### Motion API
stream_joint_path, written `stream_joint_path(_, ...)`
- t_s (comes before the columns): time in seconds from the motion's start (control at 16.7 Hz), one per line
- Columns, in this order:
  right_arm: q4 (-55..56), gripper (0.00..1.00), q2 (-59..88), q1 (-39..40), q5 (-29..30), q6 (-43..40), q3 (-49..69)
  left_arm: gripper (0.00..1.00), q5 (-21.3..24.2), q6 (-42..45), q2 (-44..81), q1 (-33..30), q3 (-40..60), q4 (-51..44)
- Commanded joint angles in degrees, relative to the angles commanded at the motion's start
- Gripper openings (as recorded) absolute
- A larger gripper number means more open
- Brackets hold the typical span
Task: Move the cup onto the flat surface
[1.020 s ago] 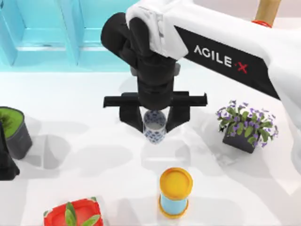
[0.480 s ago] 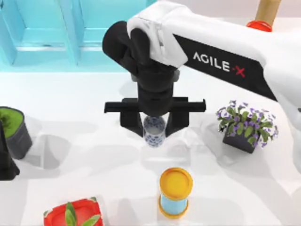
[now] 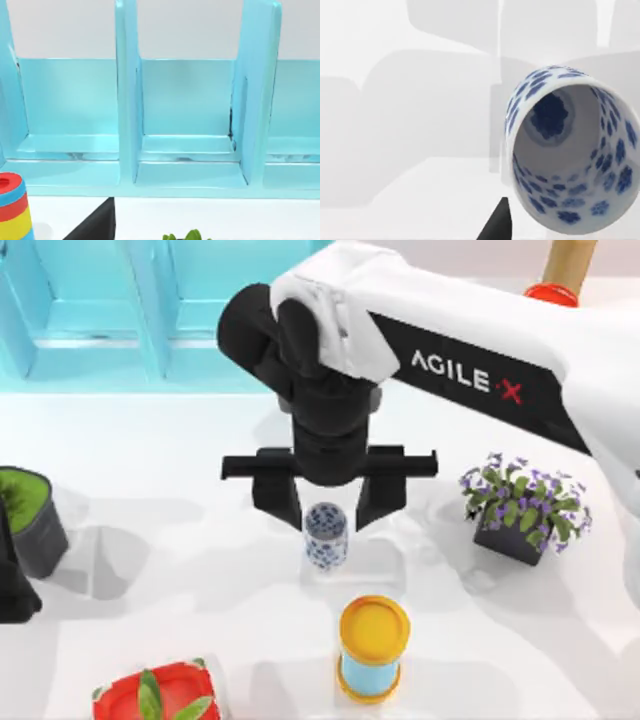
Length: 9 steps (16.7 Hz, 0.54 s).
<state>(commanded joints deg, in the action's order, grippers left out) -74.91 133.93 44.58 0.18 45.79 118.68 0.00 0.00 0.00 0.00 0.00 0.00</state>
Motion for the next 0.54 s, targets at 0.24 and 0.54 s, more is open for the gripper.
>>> stream_joint_path(0.24,0.0,1.00,0.0,0.0,0.0,0.0,0.0,1.00,0.0,0.0,0.0,0.0,0.0,0.0)
stream_joint_path(0.54,0.0,1.00,0.0,0.0,0.0,0.0,0.0,1.00,0.0,0.0,0.0,0.0,0.0,0.0)
